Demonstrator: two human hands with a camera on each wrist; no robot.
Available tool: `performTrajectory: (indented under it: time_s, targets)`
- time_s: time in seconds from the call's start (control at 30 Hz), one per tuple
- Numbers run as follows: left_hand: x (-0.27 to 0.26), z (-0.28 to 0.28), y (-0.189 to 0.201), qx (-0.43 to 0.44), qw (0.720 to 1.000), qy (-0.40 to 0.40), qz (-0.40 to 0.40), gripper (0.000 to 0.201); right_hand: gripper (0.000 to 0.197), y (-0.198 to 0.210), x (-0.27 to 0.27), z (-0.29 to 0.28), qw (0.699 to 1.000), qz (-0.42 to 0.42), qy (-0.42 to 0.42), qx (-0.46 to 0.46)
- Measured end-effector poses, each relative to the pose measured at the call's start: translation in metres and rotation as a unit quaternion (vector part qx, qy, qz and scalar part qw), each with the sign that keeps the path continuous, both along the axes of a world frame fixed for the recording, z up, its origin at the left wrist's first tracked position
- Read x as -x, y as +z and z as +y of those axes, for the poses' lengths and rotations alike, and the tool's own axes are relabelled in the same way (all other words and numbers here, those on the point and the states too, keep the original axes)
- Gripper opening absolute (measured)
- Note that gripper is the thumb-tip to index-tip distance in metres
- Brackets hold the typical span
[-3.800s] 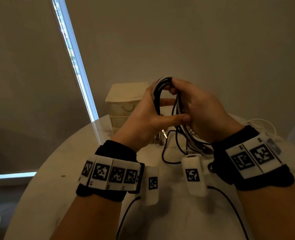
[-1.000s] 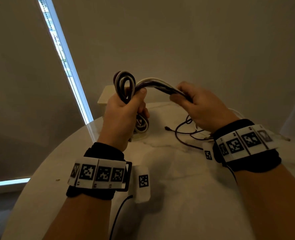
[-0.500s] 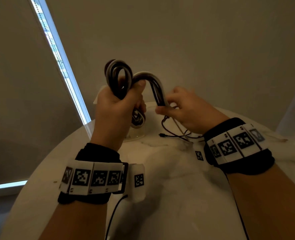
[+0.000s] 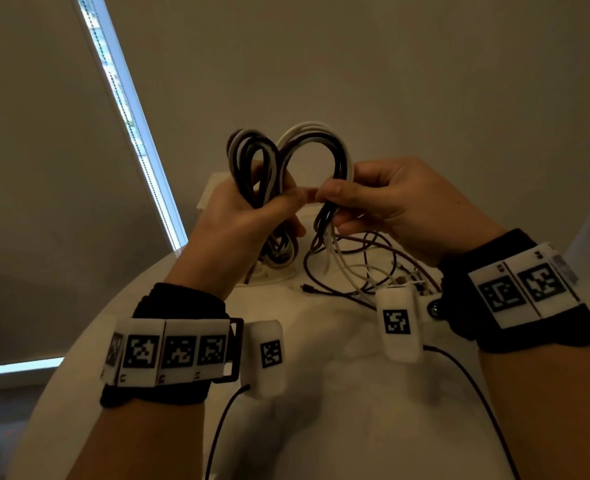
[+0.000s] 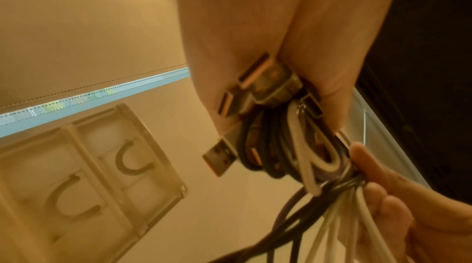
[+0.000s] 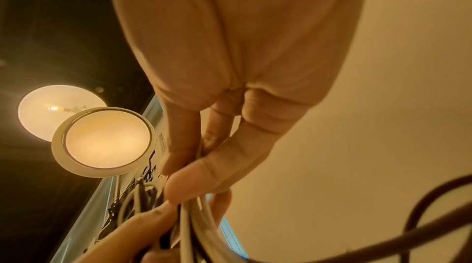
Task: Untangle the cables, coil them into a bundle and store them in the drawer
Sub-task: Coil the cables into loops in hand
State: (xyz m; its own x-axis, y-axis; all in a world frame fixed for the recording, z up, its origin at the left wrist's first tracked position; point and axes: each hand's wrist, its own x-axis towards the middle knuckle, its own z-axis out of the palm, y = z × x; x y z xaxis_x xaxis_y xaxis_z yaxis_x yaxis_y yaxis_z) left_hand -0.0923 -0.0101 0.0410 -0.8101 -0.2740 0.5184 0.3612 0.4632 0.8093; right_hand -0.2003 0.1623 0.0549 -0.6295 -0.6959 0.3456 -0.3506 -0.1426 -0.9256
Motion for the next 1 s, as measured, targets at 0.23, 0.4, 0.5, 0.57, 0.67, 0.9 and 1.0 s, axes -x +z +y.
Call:
performTrajectory:
  time_s: [0.23, 0.4, 0.5, 0.57, 0.67, 0.9, 1.0]
  targets:
    - [0.008, 0.004, -0.006, -0.022, 0.998, -0.051, -0.006, 0.021, 0.03, 0.0, -0.001, -0.002, 0.999, 0.019, -0.001, -0.031]
    - [0.014, 0.016, -0.009, 0.022, 0.997, -0.064, -0.047, 0.02, 0.033, 0.0, 0.012, 0.013, 0.995, 0.025, -0.013, -0.101]
    - [0.015, 0.019, -0.009, 0.033, 0.994, -0.086, -0.063, 0.023, 0.032, -0.005, 0.015, 0.013, 0.989, 0.041, -0.03, -0.138]
    - [0.014, 0.017, -0.009, 0.018, 0.992, -0.093, -0.08, 0.013, 0.039, -0.007, 0.016, 0.011, 0.986, 0.052, -0.034, -0.156]
    - [0.01, 0.012, -0.008, 0.023, 0.989, -0.102, -0.108, 0.011, 0.042, -0.008, 0.014, 0.007, 0.978, 0.086, -0.051, -0.186]
    - [0.013, 0.01, -0.013, 0.046, 0.984, -0.116, -0.126, 0.015, 0.055, -0.008, 0.009, 0.002, 0.967, 0.146, -0.044, -0.204]
    - [0.016, 0.009, -0.015, 0.053, 0.985, -0.105, -0.124, 0.009, 0.027, -0.008, 0.01, 0.001, 0.984, 0.077, -0.023, -0.158]
